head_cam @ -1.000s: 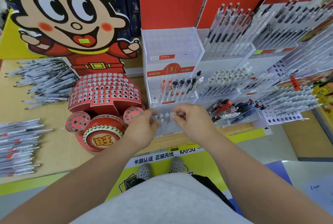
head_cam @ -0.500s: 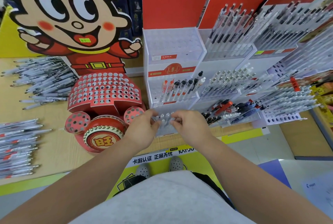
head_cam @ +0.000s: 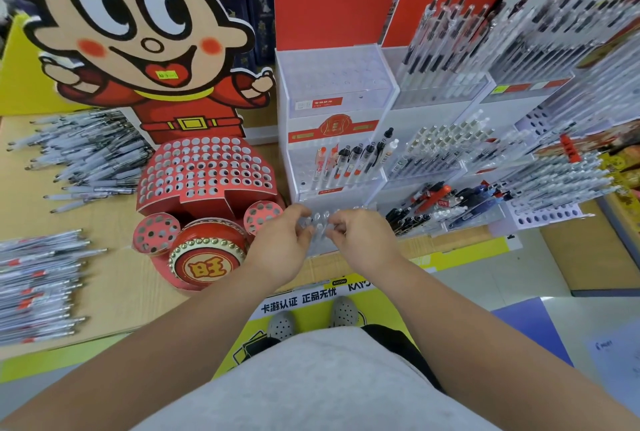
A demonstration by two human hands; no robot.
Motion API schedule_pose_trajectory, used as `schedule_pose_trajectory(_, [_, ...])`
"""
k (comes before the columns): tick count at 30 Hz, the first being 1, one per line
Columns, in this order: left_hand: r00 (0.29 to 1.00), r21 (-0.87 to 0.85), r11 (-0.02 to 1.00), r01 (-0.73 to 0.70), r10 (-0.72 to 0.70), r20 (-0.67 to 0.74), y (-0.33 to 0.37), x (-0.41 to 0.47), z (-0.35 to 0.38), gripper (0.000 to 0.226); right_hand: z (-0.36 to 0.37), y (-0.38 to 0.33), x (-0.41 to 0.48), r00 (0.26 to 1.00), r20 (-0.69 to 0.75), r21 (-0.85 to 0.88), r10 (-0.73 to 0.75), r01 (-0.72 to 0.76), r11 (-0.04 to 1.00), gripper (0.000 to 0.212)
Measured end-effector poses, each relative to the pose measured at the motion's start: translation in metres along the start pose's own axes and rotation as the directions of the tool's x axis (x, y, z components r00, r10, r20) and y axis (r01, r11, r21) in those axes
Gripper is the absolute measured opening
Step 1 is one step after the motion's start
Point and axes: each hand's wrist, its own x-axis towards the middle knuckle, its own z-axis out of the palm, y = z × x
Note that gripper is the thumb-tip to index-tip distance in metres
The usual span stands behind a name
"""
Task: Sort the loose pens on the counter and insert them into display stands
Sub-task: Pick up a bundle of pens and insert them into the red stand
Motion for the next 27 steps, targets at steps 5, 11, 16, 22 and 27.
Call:
schedule_pose_trajectory(5, [1.000, 0.015, 1.000, 0.012, -0.013, 0.012, 0.001, 0.000, 0.001, 0.030, 0.003, -0.002, 0.000, 0.999, -0.029, -0.013, 0.022, -0.023, 1.000, 0.019])
schedule_pose_trajectory(11, [0.999, 0.007, 0.999, 0.032, -0.032, 0.001, 0.000, -0.003, 0.003, 0.032, 0.005, 0.000, -0.003, 1.000, -0.004, 0.004, 0.028, -0.028, 1.000, 0.024])
schedule_pose_trajectory(16, [0.995, -0.033, 0.999, 0.039, -0.042, -0.094, 0.006, -0.022, -0.009, 0.027, -0.010, 0.006, -0.016, 0.990, -0.139, 0.095, 0.010, 0.003, 0.996, 0.021])
schedule_pose_trajectory(22, [0.968, -0.099, 0.991, 0.095, -0.115, -0.225, 0.001, -0.065, -0.042, 0.012, -0.032, -0.026, -0.021, 0.953, -0.234, 0.224, -0.190, 0.243, 0.944, 0.011])
schedule_pose_trajectory(27, [0.885, -0.042, 0.966, 0.254, -0.249, -0.394, -0.035, -0.103, -0.070, 0.010, -0.015, -0.079, -0.017, 0.908, -0.120, 0.249, -0.401, 0.419, 0.873, 0.014])
